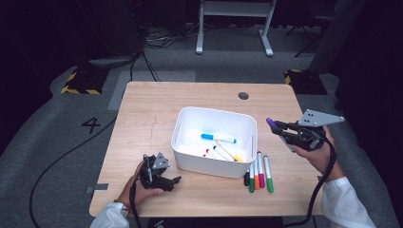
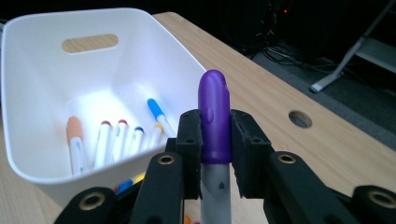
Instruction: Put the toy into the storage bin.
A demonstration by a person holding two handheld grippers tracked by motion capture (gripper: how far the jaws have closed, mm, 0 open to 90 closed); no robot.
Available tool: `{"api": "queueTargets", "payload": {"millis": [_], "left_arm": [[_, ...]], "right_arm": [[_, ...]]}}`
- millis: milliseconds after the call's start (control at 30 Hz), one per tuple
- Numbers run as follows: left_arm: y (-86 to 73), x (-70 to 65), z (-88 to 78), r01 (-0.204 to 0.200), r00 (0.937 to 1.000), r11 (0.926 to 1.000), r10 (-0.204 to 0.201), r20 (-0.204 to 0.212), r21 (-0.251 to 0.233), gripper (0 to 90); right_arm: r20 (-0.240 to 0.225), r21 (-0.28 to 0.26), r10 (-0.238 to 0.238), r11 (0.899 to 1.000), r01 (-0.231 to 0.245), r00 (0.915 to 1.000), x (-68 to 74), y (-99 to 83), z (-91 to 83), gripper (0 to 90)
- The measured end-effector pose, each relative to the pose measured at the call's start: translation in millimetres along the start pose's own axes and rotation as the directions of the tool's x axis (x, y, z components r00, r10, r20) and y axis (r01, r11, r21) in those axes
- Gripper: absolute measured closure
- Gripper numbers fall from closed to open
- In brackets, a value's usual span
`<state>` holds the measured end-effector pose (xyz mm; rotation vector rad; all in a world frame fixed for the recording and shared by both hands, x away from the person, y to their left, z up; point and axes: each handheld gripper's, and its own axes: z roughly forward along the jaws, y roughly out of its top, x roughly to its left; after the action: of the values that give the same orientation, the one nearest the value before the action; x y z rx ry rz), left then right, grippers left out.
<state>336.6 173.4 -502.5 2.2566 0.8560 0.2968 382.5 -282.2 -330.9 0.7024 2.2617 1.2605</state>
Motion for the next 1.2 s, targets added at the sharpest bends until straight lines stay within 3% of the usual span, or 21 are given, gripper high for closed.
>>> {"api": "queueTargets", "payload": {"millis": [233, 533, 1033, 1200], "left_arm": [[0.2, 0.4, -0.2, -0.008, 0.9999, 1.0, 0.008, -0.006, -0.001, 14.9], [0.0, 0.1, 0.3, 0.0, 1.0, 1.0, 0.0, 0.004, -0.001, 14.9], [0.0, 0.1, 0.1, -0.002, 1.0, 1.0, 0.002, -0.002, -0.002, 14.9], [0.0, 0.1, 0.1, -0.002, 1.0, 1.0, 0.002, -0.001, -0.002, 14.9]], "right_arm": [[-0.026, 0.015, -0.076, 0.997, 0.076, 0.9968, 13.4, 36.4, 24.4, 75.2], [-0.086, -0.006, -0.127, 0.992, 0.127, 0.9882, 30.2, 62.9, 49.7, 75.1], [-0.172, 0.039, -0.14, 0.988, 0.149, 0.9751, 56.2, 74.7, 96.9, 75.1], [-0.201, 0.078, -0.158, 0.981, 0.177, 0.9667, 68.0, 72.3, 113.1, 75.1]]}}
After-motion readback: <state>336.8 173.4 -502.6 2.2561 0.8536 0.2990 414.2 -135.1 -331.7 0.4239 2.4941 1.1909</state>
